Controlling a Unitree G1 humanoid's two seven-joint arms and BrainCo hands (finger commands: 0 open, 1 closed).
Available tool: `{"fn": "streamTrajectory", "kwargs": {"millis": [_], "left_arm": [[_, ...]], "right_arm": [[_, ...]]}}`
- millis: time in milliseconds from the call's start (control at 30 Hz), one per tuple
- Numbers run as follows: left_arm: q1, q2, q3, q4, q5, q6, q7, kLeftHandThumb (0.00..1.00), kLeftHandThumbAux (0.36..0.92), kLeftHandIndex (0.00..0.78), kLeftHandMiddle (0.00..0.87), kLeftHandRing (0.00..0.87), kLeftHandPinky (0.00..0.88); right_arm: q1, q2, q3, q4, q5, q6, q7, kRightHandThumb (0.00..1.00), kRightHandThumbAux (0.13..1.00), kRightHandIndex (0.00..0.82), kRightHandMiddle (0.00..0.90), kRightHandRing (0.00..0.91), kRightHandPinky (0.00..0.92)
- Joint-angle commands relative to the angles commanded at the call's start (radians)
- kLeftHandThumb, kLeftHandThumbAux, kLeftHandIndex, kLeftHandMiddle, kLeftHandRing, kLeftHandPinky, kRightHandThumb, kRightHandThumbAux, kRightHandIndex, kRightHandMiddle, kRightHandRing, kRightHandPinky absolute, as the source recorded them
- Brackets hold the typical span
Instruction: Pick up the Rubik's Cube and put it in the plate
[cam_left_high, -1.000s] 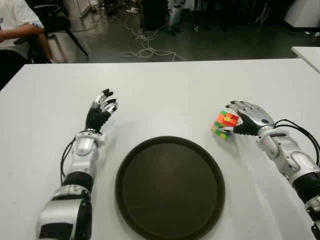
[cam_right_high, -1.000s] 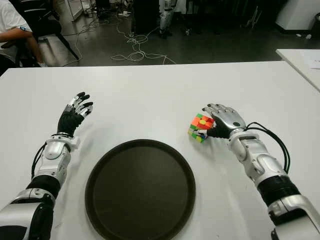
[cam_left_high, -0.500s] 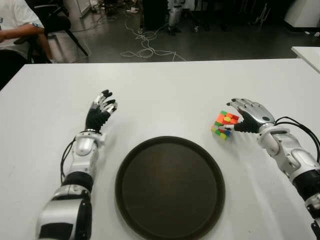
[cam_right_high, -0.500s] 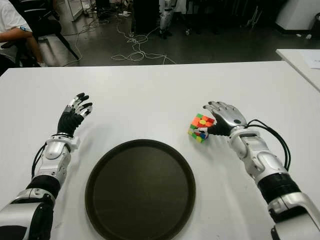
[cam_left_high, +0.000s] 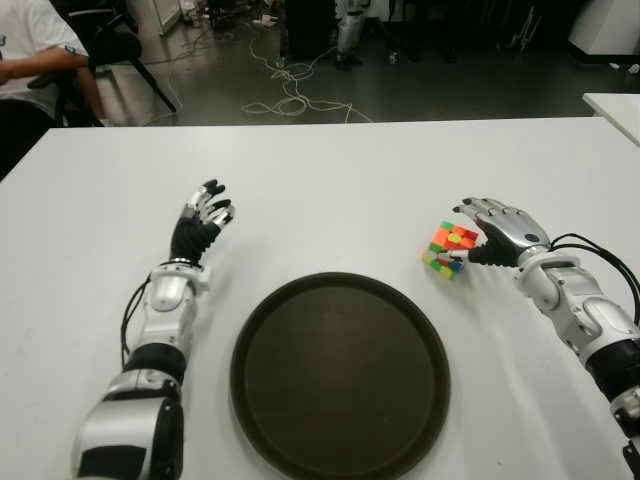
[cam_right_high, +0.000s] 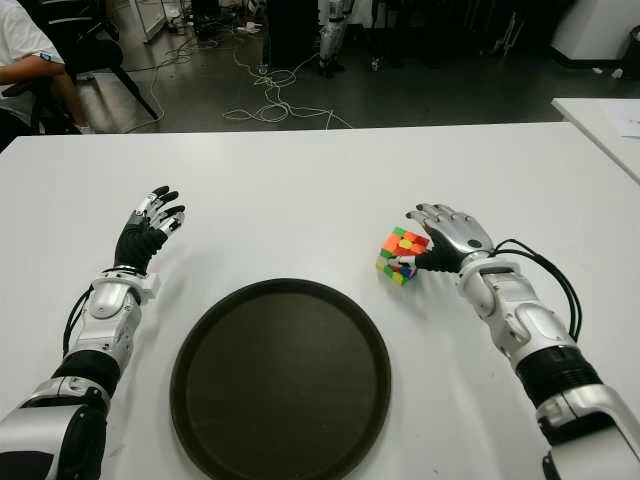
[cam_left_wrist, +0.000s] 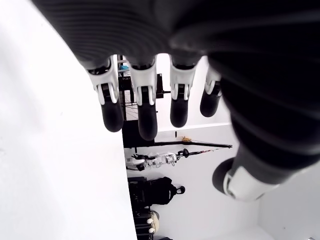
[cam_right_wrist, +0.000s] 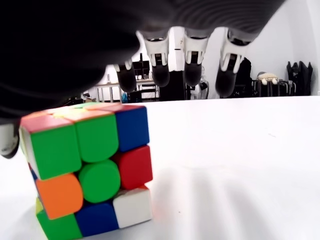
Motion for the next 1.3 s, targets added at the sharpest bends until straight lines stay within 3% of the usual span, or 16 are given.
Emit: {"fn": "streamTrajectory", "kwargs": {"millis": [267,1300], "left_arm": [[-0.003,0.003,0.0,0.007,0.003,0.001,0.001,0.386,0.664,0.057,0.141,0.149,0.167],[0.004,0.005,0.0,-0.003,0.001,-0.004,-0.006,0.38,0.651,0.057,0.136,0.146,0.171]], "right_arm": [[-0.008,0.003,0.008,0.009,-0.003,-0.012,0.008,0.132,0.321,0.0,0.023,0.054,0.136],[-0.023,0.053,0.049,0.081,-0.02,-0.043,-0.049,0.035,0.303,0.0,0.082,0.097,0.209]]}}
